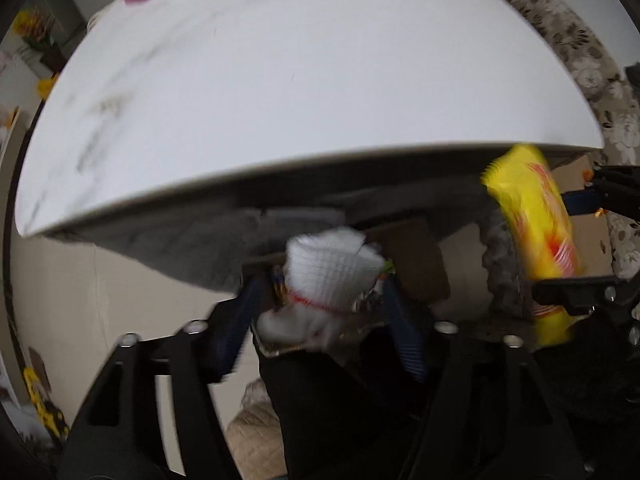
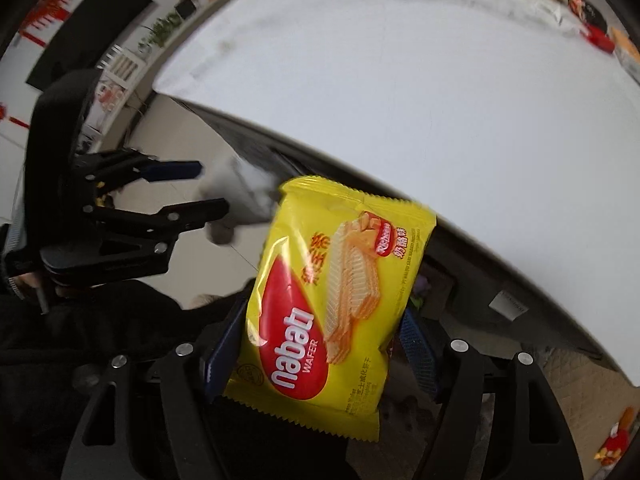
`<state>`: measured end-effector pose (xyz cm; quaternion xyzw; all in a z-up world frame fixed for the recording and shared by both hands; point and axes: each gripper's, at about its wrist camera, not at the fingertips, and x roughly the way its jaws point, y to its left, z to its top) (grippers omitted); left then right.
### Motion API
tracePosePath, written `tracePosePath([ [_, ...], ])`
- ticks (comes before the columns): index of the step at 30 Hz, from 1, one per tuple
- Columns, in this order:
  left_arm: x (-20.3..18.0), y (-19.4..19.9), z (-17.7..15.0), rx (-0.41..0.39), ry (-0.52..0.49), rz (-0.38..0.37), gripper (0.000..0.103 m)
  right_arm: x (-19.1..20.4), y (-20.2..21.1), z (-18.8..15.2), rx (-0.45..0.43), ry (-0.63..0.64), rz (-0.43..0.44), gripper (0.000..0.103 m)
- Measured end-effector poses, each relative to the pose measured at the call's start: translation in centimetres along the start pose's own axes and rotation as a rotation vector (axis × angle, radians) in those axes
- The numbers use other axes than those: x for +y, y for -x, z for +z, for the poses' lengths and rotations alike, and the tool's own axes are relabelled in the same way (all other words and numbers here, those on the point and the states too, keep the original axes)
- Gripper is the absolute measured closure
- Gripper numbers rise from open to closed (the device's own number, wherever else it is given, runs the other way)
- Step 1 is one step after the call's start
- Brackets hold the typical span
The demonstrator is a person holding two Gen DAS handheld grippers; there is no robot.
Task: Collect trash
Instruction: 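Carry the wafer pack and white cloth to the box and drop them, then grasp the white tissue with the right tool while the left tool grasps the clear plastic bag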
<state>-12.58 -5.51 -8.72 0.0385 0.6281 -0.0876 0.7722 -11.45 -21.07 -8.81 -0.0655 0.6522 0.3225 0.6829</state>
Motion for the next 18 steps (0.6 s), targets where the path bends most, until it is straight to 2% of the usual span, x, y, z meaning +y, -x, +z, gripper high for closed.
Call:
tracePosePath([
  [4,0.4,-0.5,0.1,0.019,0.016,0.017,0.029,0.0,0.7,0.1,-0.024,0.001,0.000,0.025],
  [9,0.8,0.4,0.6,0.004,0.008,0.061,0.028,-0.1,2.9,0.2,-0.077,-0.022,0.001,0.025],
  [15,2.0,3.2,2.8,-0.064,0.019,0.089,0.028,-2.3,6.6,3.9,-0.216,-0.059,-0.043,0.024],
  [18,3.3,4.3,4.4,-0.105,0.018,0.112,0.026,-4.7,7.8,6.6,-0.276,-0.129,-0.066,0.024],
])
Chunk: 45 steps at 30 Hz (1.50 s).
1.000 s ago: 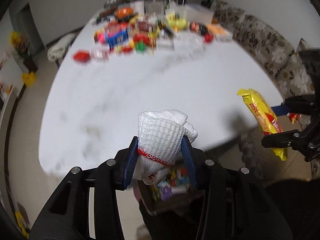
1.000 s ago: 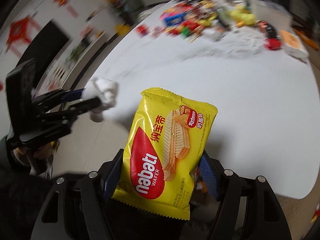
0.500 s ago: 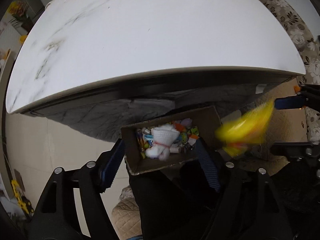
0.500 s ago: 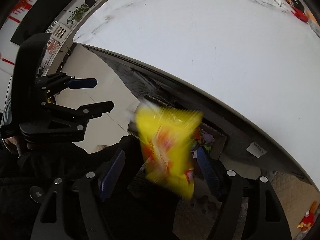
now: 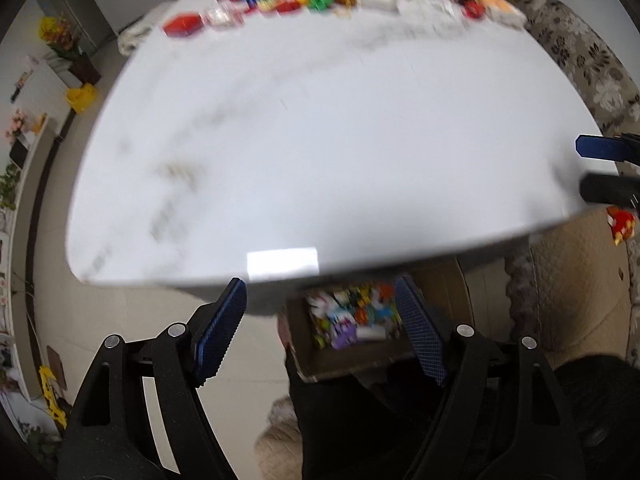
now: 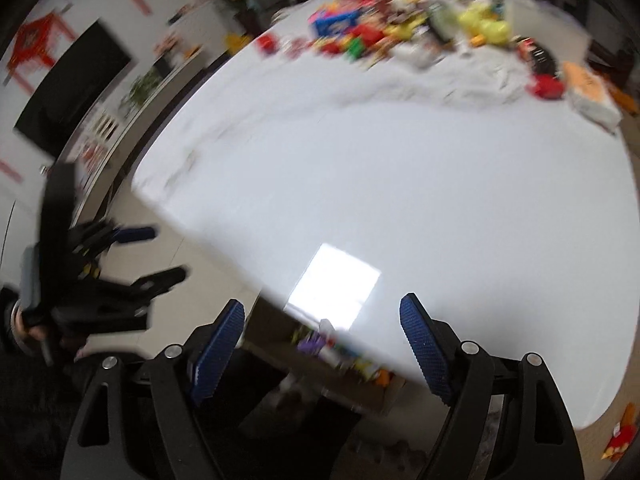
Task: Collect trash
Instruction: 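Grasp the white tissue with the right tool while the left tool grasps the clear plastic bag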
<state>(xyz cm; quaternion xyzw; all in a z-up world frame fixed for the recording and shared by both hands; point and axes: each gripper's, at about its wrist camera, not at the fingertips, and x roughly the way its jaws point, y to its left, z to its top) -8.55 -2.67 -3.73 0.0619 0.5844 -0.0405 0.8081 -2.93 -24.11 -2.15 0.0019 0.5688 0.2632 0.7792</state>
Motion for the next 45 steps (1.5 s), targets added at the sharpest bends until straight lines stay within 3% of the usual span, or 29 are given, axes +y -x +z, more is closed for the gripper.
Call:
tracePosePath([
  [6,3.1,0.0,5.6,-0.089,0.034,0.051,0.022,-2.6,-0.1,6.5,-0.122,-0.070,-0.080,0.024],
  [12,6.1,-1.4,13.8,-0.189,0.108,0.104,0.022,-7.6,-2.7,15.5,-0.254,-0.217,-0.205,0.021],
  [16,8.1,-2.1,15.9,-0.184,0.148,0.069,0.022,-8.4,-5.9,20.7,-0.206,-0.168,-0.192,0.026],
  [20,8.7,-3.3,15.5,-0.169,0.129,0.054,0.022,-5.7,-8.8,22.4,-0.139,-0.030,-0.147,0.027],
  [21,8.7,-3.5,15.3,-0.164,0.123,0.054,0.022,-5.4,-10.4,22.8,-0.095,-0.012,-0.150,0.032],
  [23,8.8,-4.2,14.9,-0.145,0.119,0.051,0.022,-5.4,-12.4,23.0,-0.048,-0.015,-0.150,0.055],
  [24,8.9,-4.5,14.7,-0.139,0.124,0.043,0.022,-5.5,-13.1,23.2,-0.042,-0.015,-0.164,0.059],
  [25,8.9,-4.6,14.6,-0.137,0.127,0.037,0.022,-5.7,-13.8,23.4,-0.050,-0.008,-0.210,0.070],
  [28,8.9,-5.3,14.5,-0.138,0.129,0.024,0.022,-6.2,-13.9,23.7,-0.073,-0.038,-0.212,0.080],
  [33,8.3,-6.2,16.5,-0.215,0.087,0.017,0.022,-5.9,-10.1,21.2,-0.122,-0.054,-0.130,0.080],
  [38,8.1,-8.7,21.6,-0.275,0.029,0.097,0.022,-5.8,-6.1,17.0,-0.145,-0.093,-0.069,0.080],
  [44,10.1,-12.8,27.4,-0.240,0.116,0.105,0.024,-4.9,-4.6,12.3,-0.124,-0.157,-0.035,0.078],
  [45,10.5,-13.2,27.8,-0.247,0.139,0.083,0.032,-4.7,-4.7,11.8,-0.119,-0.161,-0.033,0.078],
])
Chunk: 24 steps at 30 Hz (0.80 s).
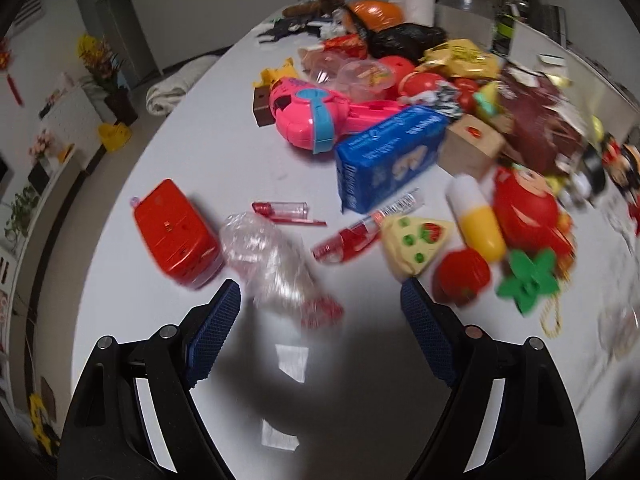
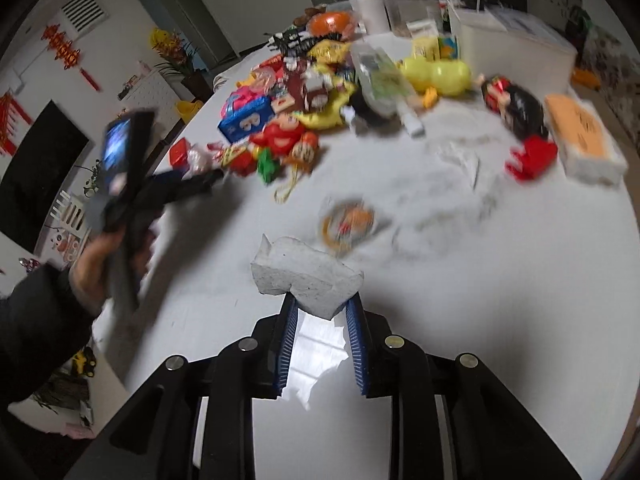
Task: Collect trash
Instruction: 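Grasp the white tissue with the right tool while the left tool grasps the clear plastic bag, then carry the tissue and plastic bag to the box and drop them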
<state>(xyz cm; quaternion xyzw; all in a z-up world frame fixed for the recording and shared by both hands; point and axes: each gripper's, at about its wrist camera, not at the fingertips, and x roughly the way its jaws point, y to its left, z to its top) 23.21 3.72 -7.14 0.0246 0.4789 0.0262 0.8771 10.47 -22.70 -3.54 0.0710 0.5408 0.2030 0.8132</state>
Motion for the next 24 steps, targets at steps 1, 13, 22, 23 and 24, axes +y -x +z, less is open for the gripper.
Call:
tracePosePath([
  [1,0.3,-0.1,0.2,-0.011,0.023,-0.015,0.040,0.2,-0.1,-0.4,0.005,0.000,0.002,0.078],
  [13,0.7,10.1,-6.0,-0.090,0.007,-0.159,0.077,2.0,2.1,-1.8,-0.046,0.048,0.044,0.078],
  [22,-0.5,15.5,-11.9,-0.072,-0.012,-0.150,0.077,1.0,0.1,1.9,-0.063,0.116,-0.032,0.077],
  [23,-0.6,16.0,-12.3,-0.074,-0.021,-0.150,0.077,1.2,0.4,1.9,-0.068,0.113,-0.025,0.077],
  [24,-0.9,16.7,-12.8,-0.077,-0.037,-0.150,0.077,1.4,0.8,1.8,-0.071,0.113,-0.018,0.077],
])
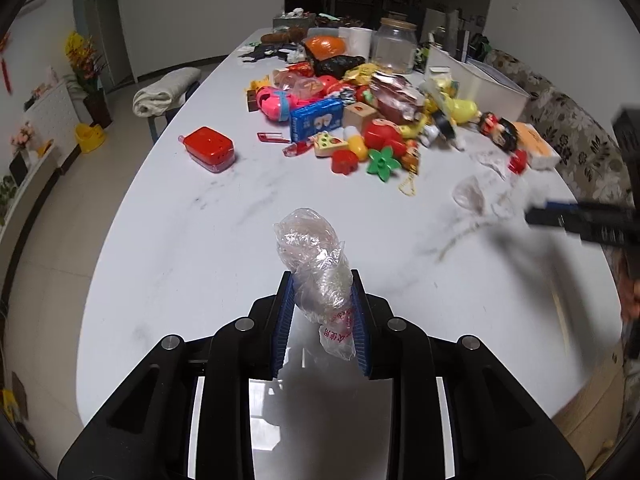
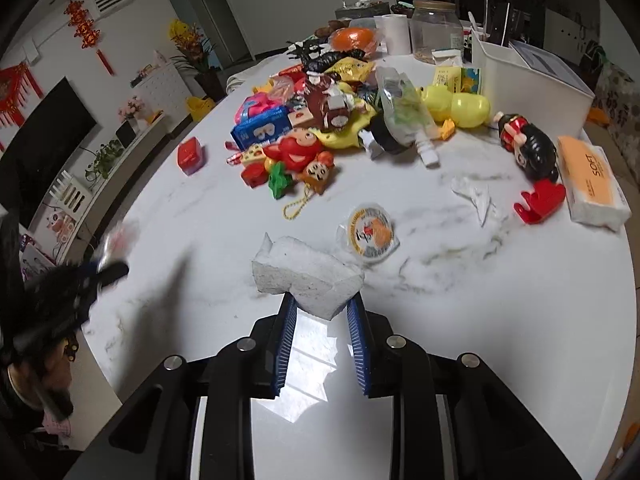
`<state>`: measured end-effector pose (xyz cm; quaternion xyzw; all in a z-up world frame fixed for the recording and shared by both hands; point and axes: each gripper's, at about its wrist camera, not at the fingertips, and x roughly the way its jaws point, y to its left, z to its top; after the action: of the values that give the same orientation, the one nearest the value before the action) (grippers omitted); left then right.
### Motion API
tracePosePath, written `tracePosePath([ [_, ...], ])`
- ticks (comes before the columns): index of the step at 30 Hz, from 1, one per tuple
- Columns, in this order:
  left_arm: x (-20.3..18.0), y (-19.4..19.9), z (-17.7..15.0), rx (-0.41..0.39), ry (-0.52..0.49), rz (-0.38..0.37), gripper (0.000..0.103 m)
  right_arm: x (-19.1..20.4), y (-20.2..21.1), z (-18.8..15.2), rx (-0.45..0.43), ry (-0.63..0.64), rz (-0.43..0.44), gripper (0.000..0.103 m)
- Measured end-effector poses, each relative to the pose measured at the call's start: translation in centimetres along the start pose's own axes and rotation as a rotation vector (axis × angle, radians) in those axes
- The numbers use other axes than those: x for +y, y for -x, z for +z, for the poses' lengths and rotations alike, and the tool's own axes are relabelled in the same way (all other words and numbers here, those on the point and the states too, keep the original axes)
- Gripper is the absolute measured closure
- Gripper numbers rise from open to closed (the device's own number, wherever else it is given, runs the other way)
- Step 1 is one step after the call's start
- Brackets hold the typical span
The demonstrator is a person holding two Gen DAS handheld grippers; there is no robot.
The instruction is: Collect trash
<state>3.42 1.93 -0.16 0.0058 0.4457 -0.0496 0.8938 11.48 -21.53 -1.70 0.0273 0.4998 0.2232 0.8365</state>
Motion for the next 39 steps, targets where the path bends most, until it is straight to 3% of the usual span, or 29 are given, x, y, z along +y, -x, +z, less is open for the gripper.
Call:
tracePosePath([
  [5,-2.1,4.7,-3.6,0.002,-0.105,-0.077,0.077,2.9,4.4,-3.4,0.040,0.064,0.066,0.077],
  [11,-6.3,9.0,-11.8,0.115,-0.294,-0.154,0.076,6.6,7.8,-13.1,0.276,0.177,0.182,0.076],
  [13,-7.5,8.8,-14.2,0.161,-0.327,-0.171,0.076,7.1,6.6,-16.6,0.360,0.184,0.200,0.074],
  [15,-8.6,7.2,-16.8,0.232,-0.358,-0.214,0.064,7.0,3.9,-19.8,0.450,0.169,0.208,0.069],
  [16,-8.9,6.2,-17.6,0.272,-0.364,-0.233,0.056,7.0,2.8,-20.9,0.476,0.169,0.201,0.059],
  [17,-9.1,4.9,-18.8,0.320,-0.368,-0.245,0.042,6.9,1.0,-22.4,0.522,0.167,0.201,0.040],
  [18,-9.2,3.8,-19.8,0.349,-0.364,-0.259,0.039,6.8,0.0,-23.3,0.542,0.169,0.194,0.035],
  [22,-8.6,1.6,-21.2,0.423,-0.326,-0.221,0.039,6.0,-2.4,-26.1,0.607,0.191,0.148,0.039],
  [27,-7.5,4.6,-17.9,0.328,-0.314,-0.147,0.037,6.0,4.5,-22.5,0.466,0.179,0.161,0.037],
  [29,-6.8,7.0,-14.2,0.241,-0.262,-0.117,0.026,6.5,8.1,-18.6,0.361,0.187,0.150,0.022],
  [30,-6.4,7.9,-12.8,0.194,-0.238,-0.105,0.017,6.5,10.1,-16.3,0.270,0.184,0.118,0.017],
  [32,-5.8,10.0,-8.8,0.064,-0.176,-0.067,0.012,6.2,12.4,-12.6,0.052,0.148,-0.009,0.004],
  [35,-4.6,10.3,-4.1,-0.056,-0.062,-0.013,0.012,4.4,13.6,-7.6,-0.148,0.029,-0.227,0.005],
  [37,-3.7,9.0,-1.7,-0.076,0.033,0.019,0.012,3.1,12.1,-5.7,-0.188,-0.042,-0.326,0.005],
  [39,-2.5,7.2,0.2,-0.069,0.133,0.042,0.012,1.7,9.7,-4.6,-0.167,-0.104,-0.388,0.005],
])
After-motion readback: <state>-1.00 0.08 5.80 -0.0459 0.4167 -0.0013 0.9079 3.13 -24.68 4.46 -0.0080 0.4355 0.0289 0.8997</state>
